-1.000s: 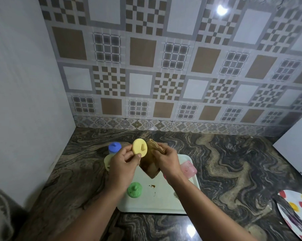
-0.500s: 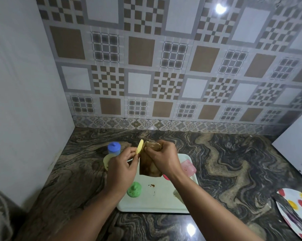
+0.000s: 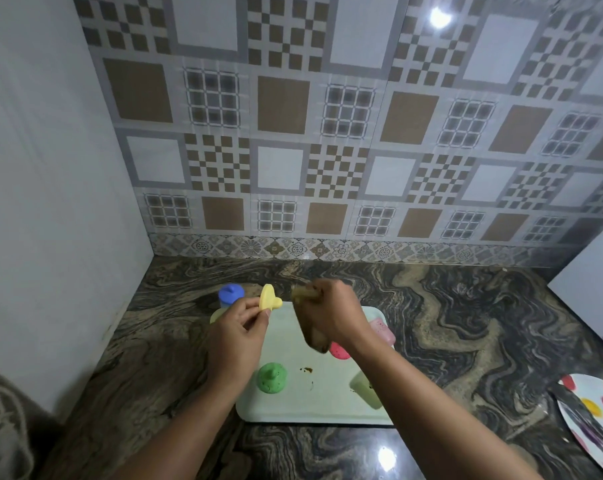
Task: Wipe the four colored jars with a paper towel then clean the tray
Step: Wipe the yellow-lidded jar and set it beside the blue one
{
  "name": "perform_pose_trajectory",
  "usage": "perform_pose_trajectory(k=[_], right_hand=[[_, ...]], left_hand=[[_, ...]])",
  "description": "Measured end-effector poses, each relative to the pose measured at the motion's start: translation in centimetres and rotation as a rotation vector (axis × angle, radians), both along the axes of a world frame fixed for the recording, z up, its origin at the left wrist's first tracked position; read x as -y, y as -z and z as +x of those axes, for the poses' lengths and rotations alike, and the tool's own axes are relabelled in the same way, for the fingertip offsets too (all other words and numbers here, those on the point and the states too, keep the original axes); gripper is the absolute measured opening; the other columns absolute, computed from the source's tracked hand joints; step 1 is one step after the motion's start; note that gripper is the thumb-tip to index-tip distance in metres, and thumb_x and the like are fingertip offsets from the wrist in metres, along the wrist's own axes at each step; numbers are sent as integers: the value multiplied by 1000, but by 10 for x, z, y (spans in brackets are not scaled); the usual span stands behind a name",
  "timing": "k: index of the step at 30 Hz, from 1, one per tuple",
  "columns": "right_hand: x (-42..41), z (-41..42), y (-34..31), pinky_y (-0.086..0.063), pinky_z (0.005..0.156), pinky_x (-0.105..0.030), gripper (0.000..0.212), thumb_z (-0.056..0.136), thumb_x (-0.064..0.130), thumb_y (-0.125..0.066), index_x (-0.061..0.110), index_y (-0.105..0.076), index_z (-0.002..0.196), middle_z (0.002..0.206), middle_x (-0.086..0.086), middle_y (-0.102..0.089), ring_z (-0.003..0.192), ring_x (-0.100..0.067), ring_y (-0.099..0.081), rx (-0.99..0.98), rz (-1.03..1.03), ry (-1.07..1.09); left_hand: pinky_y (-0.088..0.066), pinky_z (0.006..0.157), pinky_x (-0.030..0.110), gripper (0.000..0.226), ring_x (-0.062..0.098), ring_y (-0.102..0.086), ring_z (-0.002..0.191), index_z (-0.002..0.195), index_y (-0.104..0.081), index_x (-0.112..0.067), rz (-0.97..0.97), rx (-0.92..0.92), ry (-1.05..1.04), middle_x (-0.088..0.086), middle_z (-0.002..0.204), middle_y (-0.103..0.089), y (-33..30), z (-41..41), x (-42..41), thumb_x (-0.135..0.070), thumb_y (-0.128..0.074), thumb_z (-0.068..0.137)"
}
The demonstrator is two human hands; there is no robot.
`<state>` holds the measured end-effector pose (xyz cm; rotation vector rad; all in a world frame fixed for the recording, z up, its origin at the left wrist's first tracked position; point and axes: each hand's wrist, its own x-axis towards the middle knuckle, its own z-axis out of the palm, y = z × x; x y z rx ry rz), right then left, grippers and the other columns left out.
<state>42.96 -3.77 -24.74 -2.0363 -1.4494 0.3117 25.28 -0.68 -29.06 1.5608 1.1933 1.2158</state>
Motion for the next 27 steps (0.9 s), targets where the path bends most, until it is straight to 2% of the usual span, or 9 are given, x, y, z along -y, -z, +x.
perform_pose_trajectory(k=[2, 4, 6, 8, 11, 14, 18, 23, 27], right_hand=[[2, -2, 2, -49, 68, -34, 6, 94, 23, -69, 19, -74, 92, 85, -4, -68, 77, -26, -64, 21, 283, -71], [7, -9, 10, -54, 84, -31, 25, 98, 13, -64, 19, -74, 120, 109, -3, -67, 99, -22, -66, 128, 409, -293], [12, -6, 21, -53, 98, -28, 34, 98, 2, -58, 13, -71, 128, 125, -6, -66, 115, -21, -65, 143, 439, -408], [15, 2, 24, -55, 97, -34, 37, 93, 0, -59, 14, -72, 125, 120, -4, -73, 111, -19, -69, 50, 370, -304], [9, 9, 25, -57, 77, -36, 32, 93, 7, -61, 26, -75, 114, 88, 3, -79, 82, -19, -73, -29, 213, -98], [9, -1, 18, -60, 87, -37, 33, 99, 10, -62, 25, -72, 126, 108, 7, -80, 97, -13, -75, -93, 389, -110], [15, -14, 15, -51, 108, -27, 38, 99, 1, -52, 13, -67, 131, 139, 1, -68, 132, -12, -63, 135, 510, -431], [5, 3, 19, -57, 84, -34, 35, 98, 8, -53, 24, -72, 123, 101, -1, -81, 95, -19, -74, -91, 203, -140], [9, -15, 12, -58, 90, -30, 33, 101, 6, -54, 18, -69, 129, 115, 2, -77, 103, -17, -74, -75, 450, -254]], left_hand=[[-51, 70, 8, 15, -7, -71, 83, 103, -72, -17, -45, 10, 23, -8, 94, -78, 1, 3, 1, -9, -72, 90], [-55, 76, 15, 19, -1, -72, 85, 102, -72, -19, -105, 98, 93, -4, 94, -79, 1, 8, 0, -4, -69, 92], [-59, 82, 26, 21, 9, -74, 92, 103, -70, -20, -214, 281, 144, 0, 98, -79, -4, 11, -1, -2, -64, 95], [-61, 82, 29, 20, 10, -75, 92, 102, -68, -17, -296, 426, 151, 2, 100, -77, -10, 9, -5, 0, -62, 96], [-62, 84, 32, 19, 9, -75, 88, 101, -67, -16, -373, 483, 178, -3, 98, -76, -13, 3, -12, 1, -60, 96], [-61, 85, 33, 19, 15, -73, 97, 103, -69, -16, -370, 377, 216, -3, 99, -77, -10, 4, -16, 0, -61, 97], [-57, 72, 16, 23, 10, -74, 93, 105, -73, -17, -164, 159, 196, -4, 95, -77, -13, 7, -14, 0, -63, 95], [-60, 83, 29, 20, 1, -72, 93, 111, -74, -24, -16, -11, 142, -15, 98, -76, -4, -5, -12, -16, -70, 93], [-58, 86, 32, 27, -2, -71, 91, 101, -70, -42, 7, -67, 186, -24, 91, -76, -5, -4, -12, -16, -70, 93]])
